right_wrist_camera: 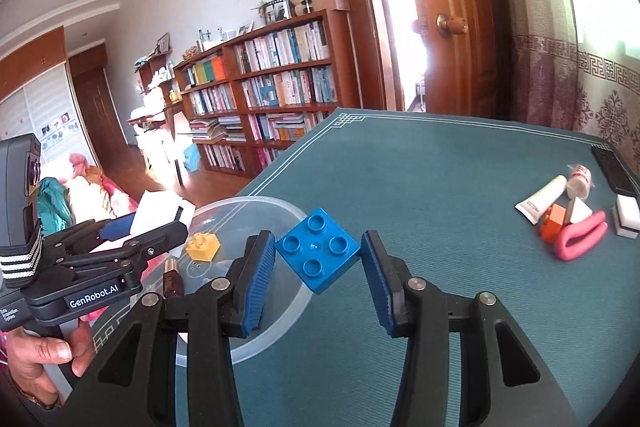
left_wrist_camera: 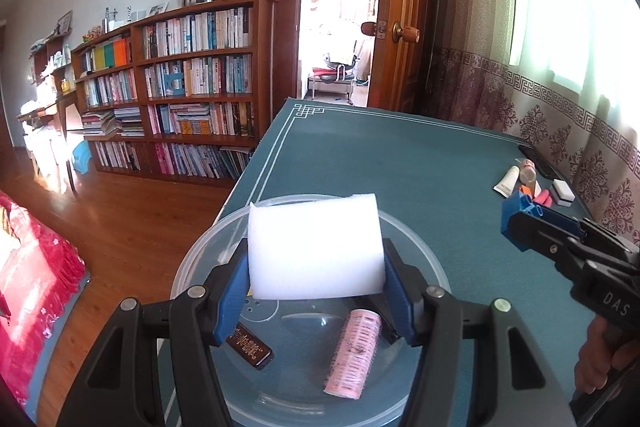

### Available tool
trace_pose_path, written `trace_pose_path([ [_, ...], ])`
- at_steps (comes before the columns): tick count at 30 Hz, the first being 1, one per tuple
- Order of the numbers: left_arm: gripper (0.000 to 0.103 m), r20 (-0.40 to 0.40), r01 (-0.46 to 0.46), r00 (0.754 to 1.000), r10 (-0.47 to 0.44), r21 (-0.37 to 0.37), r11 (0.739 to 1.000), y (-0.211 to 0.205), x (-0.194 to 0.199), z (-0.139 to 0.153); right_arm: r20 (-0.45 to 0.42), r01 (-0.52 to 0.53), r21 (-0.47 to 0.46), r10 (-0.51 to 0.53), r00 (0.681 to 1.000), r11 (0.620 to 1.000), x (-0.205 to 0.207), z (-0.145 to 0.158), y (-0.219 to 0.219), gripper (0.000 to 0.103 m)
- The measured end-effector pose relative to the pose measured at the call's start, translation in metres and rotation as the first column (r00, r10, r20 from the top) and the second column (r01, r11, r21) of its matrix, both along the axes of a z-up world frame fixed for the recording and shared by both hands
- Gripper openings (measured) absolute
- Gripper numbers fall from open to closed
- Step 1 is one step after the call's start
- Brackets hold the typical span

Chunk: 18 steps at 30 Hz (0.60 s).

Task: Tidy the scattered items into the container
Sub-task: 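Carry the white sponge and blue brick over the clear bowl and open both tools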

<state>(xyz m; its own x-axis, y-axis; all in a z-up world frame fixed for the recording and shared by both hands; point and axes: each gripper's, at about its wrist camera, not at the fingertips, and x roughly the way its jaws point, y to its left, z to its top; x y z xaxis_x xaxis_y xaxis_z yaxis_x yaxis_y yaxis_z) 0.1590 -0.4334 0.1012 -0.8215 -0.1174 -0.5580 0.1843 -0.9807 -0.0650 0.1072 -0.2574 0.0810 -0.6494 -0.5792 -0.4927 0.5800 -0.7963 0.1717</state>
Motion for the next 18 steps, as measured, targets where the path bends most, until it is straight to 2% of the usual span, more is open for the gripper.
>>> trace_pose_path([
  [6,0.066,0.009,-0.027,1.000,0.027,-0.008,1.000,-0.013,0.006,-0.006,0.023,-0.036,0.018,0.035,0.999,0.999,-0.012,-0.013,-0.037,0.048],
  [11,0.066,0.030,-0.036,0.999,0.036,0.002,0.999,-0.020,0.006,-0.013,0.062,-0.045,0.036,0.043,0.997,0.998,-0.024,-0.027,-0.048,0.048],
  [12,0.069,0.035,-0.036,0.999,0.036,0.000,0.999,-0.020,0.005,-0.014,0.065,-0.050,0.039,0.047,0.997,0.998,-0.026,-0.029,-0.049,0.048],
  [13,0.078,0.039,-0.036,0.999,0.036,-0.001,0.999,-0.020,0.004,-0.016,0.065,-0.057,0.037,0.055,0.996,0.998,-0.026,-0.030,-0.048,0.049],
  [15,0.087,0.041,-0.046,0.998,0.046,-0.004,0.999,-0.020,0.004,-0.017,0.065,-0.065,0.046,0.062,0.996,0.997,-0.027,-0.032,-0.048,0.049],
  [18,0.088,0.053,-0.057,0.997,0.056,0.010,0.998,-0.021,0.004,-0.019,0.056,-0.057,0.035,0.055,0.997,0.998,-0.027,-0.032,-0.044,0.068],
])
